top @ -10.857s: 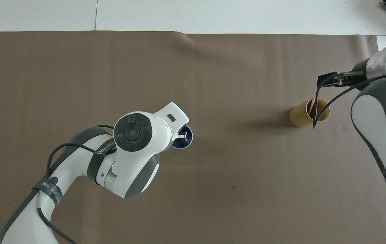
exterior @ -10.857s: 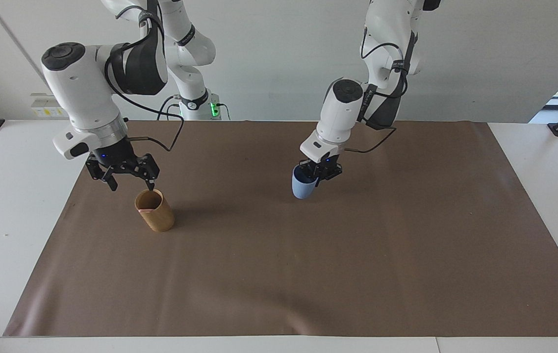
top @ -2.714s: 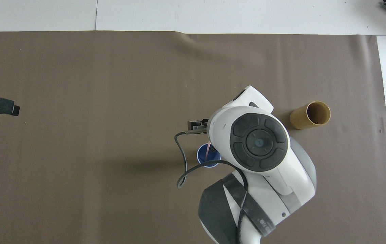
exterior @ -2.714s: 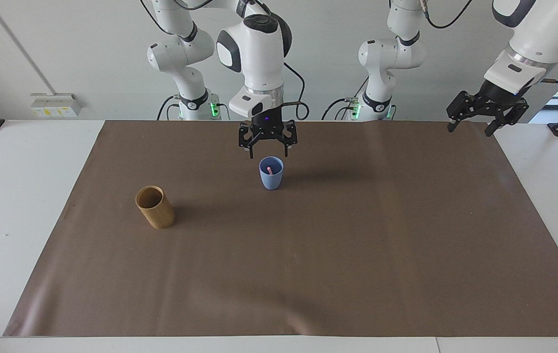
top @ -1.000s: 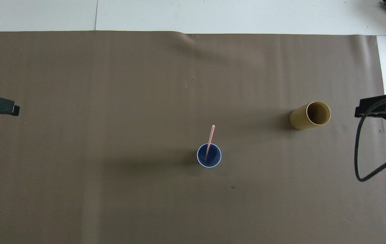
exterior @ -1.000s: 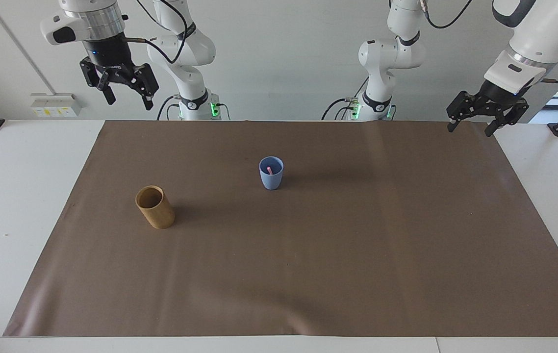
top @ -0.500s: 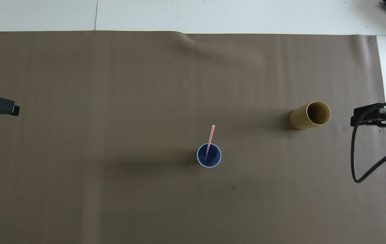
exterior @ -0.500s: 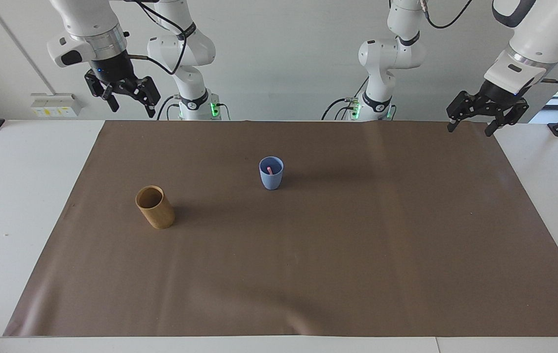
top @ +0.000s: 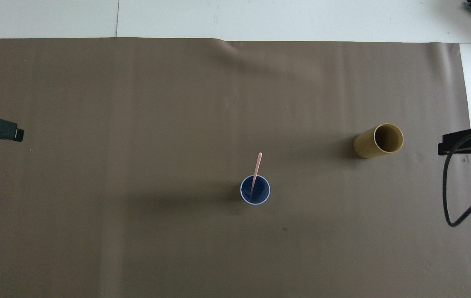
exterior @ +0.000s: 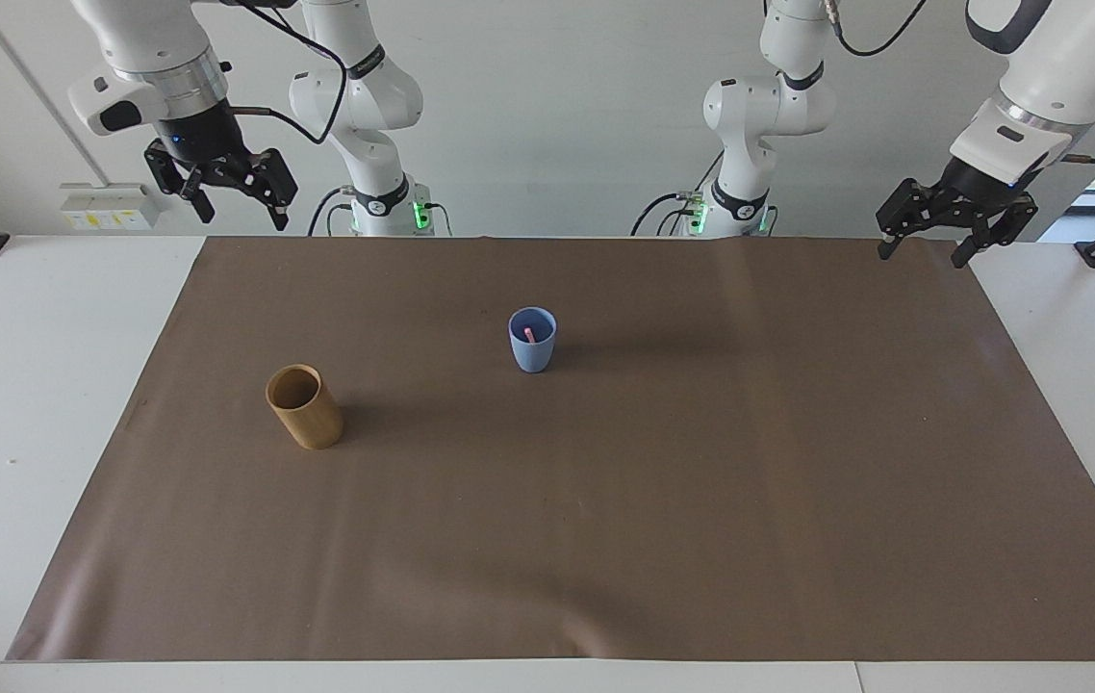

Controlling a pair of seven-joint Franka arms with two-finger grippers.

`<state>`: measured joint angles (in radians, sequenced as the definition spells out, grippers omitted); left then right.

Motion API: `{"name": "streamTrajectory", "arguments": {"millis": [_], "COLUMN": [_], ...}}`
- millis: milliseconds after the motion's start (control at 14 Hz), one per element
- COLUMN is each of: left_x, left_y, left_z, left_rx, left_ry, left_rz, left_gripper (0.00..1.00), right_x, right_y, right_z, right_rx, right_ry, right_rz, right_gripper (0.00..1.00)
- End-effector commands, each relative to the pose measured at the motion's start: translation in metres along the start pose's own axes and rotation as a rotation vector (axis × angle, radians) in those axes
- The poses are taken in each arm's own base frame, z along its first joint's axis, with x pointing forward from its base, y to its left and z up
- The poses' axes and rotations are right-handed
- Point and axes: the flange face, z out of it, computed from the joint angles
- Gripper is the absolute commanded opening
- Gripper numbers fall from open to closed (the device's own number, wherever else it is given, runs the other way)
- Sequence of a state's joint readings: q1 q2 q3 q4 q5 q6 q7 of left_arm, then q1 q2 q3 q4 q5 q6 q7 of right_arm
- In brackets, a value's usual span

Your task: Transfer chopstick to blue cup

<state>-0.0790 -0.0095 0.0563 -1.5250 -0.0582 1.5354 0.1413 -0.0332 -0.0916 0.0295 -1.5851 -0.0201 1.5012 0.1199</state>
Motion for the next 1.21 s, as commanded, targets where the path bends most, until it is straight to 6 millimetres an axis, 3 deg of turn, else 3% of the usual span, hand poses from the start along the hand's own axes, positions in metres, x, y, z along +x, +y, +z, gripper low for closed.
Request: {"name": "streamTrajectory", "arguments": {"millis": [0,500,643,786,1143], "left_x": [-0.005,-0.005,-0.005,-0.005,-0.005], "left_y": [-0.001,-0.002,-0.002,-0.002,-0.002], "left_z": [-0.001,-0.001,-0.001,-0.001,-0.001], "left_rx": [0.017,0.017,0.017,0.017,0.017], "left_ry": [-0.010,-0.010,-0.010,-0.010,-0.010], "left_rz": [0.006,0.004,0.004,0.003,0.004], "left_gripper": [1.00,1.00,1.00,1.00,1.00], "right_x": [0.006,0.000,0.001,0.009,0.006], "right_y": [0.003,0.002,0.004,0.004,0.000], "right_z": [0.000,0.005,-0.008,-0.006,-0.006], "right_rx": [-0.009,-0.013,-0.026,-0.053,-0.026], "right_ry": [0.059,0.018,-0.005,-0.021,-0.024], "right_rz": [-0.044,-0.041,-0.038,-0.042,-0.041], "right_gripper": [1.00,1.00,1.00,1.00,1.00]}}
